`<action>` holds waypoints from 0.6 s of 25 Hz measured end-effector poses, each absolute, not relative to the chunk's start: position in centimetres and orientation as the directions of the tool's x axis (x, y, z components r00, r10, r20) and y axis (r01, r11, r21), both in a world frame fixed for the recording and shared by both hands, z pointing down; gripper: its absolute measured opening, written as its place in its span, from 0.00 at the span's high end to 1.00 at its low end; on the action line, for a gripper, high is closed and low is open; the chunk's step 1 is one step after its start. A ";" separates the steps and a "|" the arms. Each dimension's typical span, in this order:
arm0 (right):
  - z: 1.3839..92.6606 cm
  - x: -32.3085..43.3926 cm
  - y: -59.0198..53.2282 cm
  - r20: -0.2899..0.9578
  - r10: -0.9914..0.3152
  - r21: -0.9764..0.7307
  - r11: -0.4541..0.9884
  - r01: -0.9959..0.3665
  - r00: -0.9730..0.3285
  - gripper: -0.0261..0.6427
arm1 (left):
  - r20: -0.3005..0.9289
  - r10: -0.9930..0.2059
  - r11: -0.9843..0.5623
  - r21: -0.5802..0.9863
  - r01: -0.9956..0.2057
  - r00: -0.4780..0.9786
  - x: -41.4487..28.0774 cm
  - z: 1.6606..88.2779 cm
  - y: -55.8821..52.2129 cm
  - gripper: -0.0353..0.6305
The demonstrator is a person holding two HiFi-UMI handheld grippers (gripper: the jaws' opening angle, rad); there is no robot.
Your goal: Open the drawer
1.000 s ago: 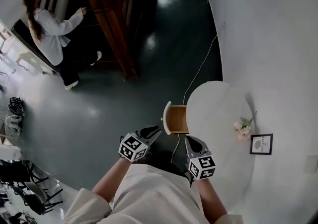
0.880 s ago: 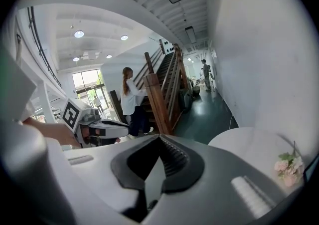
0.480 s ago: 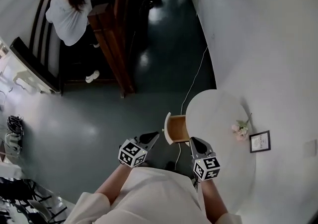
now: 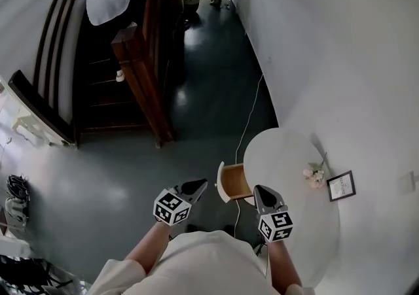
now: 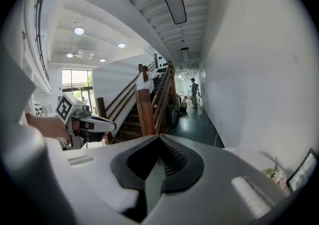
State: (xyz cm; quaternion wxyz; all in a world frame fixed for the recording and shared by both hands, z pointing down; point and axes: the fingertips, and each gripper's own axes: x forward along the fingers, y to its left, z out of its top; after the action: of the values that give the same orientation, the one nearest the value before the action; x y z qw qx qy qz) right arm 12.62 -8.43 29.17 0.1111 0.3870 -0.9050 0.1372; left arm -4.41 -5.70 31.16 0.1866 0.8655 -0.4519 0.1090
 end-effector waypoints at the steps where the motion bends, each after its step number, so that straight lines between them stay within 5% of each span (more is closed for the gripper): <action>1: 29.1 12.7 -8.4 0.306 -0.673 -0.161 0.661 -0.733 -0.674 0.94 | 0.356 -0.741 -0.524 0.225 -0.822 0.570 -4.4 31.2 -5.7 0.94; 15: 28.6 12.9 -8.1 0.297 -0.696 -0.145 0.644 -0.751 -0.654 0.94 | 0.330 -0.748 -0.520 0.249 -0.817 0.576 -4.9 31.5 -5.6 0.94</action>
State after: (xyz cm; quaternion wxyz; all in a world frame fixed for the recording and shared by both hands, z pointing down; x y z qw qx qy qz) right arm 12.91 -8.08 28.65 0.1076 0.4017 -0.9003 0.1287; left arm -4.86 -5.62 31.47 0.1910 0.8670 -0.4511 0.0909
